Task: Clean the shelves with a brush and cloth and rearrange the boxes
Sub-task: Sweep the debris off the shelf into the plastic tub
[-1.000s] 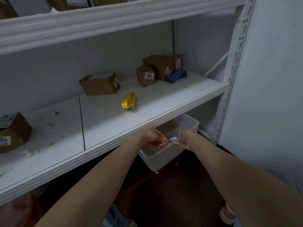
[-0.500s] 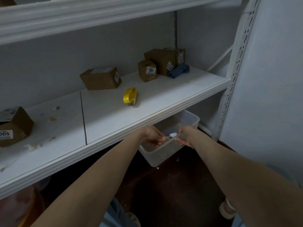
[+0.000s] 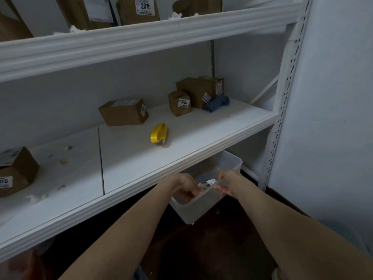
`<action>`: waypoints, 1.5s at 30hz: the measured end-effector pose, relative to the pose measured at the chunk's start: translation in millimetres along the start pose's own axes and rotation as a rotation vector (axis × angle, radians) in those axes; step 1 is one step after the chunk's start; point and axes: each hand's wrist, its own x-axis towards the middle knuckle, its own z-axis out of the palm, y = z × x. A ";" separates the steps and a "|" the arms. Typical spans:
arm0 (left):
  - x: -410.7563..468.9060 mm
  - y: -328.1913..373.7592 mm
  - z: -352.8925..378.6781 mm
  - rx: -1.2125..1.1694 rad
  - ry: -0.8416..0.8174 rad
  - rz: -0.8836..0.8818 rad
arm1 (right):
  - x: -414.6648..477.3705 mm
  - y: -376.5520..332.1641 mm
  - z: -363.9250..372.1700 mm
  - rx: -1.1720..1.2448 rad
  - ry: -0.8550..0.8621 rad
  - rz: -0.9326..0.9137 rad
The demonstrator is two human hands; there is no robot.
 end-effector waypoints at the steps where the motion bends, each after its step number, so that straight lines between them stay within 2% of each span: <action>1: -0.1 -0.2 0.0 -0.002 -0.008 0.000 | -0.4 -0.9 -0.8 -0.016 0.001 0.005; 19: -4.1 1.4 2.1 0.034 -0.050 -0.037 | 1.0 -2.8 -2.7 -0.047 0.015 0.030; 30: -7.2 9.4 -5.0 -0.028 0.268 0.181 | 3.9 1.5 -1.2 -0.061 0.033 0.031; 36: -9.0 14.6 -3.9 -0.025 0.307 0.200 | -2.7 -1.5 -0.4 -0.063 0.029 0.046; 40: -4.9 15.8 -7.3 0.083 0.443 0.239 | -4.0 -2.1 0.2 -0.065 0.035 0.037; 43: -5.3 14.2 -9.2 0.169 0.382 0.265 | -5.3 -1.1 0.0 -0.054 0.032 0.036; 45: -4.6 12.7 -8.2 0.135 0.407 0.269 | -7.6 -0.5 0.0 -0.056 0.018 0.042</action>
